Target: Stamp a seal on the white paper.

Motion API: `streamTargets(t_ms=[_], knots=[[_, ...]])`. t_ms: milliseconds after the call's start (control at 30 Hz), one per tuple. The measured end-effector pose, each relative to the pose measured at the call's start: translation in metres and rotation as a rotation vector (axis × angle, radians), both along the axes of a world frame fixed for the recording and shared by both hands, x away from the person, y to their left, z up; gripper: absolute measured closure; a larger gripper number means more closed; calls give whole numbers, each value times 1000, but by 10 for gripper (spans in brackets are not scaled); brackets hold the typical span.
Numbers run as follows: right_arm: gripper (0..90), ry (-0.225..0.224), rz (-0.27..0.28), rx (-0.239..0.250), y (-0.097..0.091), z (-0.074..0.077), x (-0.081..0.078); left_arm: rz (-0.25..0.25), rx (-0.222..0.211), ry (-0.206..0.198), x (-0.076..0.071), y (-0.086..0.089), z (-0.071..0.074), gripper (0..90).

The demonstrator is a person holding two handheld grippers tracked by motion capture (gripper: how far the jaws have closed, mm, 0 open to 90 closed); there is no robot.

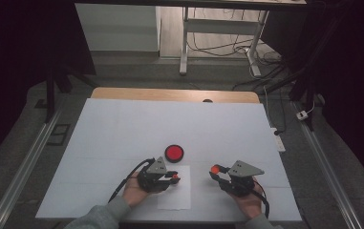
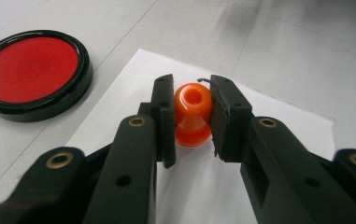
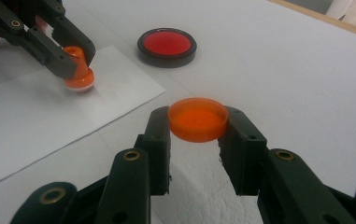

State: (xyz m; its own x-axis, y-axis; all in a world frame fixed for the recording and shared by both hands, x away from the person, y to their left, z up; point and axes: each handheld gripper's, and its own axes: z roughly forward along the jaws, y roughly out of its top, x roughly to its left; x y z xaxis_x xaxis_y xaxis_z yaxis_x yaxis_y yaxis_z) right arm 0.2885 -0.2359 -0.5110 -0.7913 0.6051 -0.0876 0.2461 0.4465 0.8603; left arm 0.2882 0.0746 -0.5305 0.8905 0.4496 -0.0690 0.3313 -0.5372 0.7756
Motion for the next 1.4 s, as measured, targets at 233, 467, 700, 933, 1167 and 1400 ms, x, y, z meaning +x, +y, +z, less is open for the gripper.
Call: streamTargets(t_ms=[233,467,700,933,1167,1400], knots=[[641,-3,-2,3,0,0,0,-6,25,-13,-1,-2,-2,718],[641,-1,-2,-1,0,0,0,-10,47,-24,-3,-3,-4,720],[641,-1,0,2,0,0,-1,-4,45,-43,-5,-3,-6,722],[641,-3,-1,-4,1,0,-1,1,42,-55,-7,-2,-7,723],[641,-1,0,3,1,0,-1,-3,25,-51,-6,-1,-9,725],[641,-5,0,1,1,1,-2,-8,32,-60,-6,-1,-9,726]])
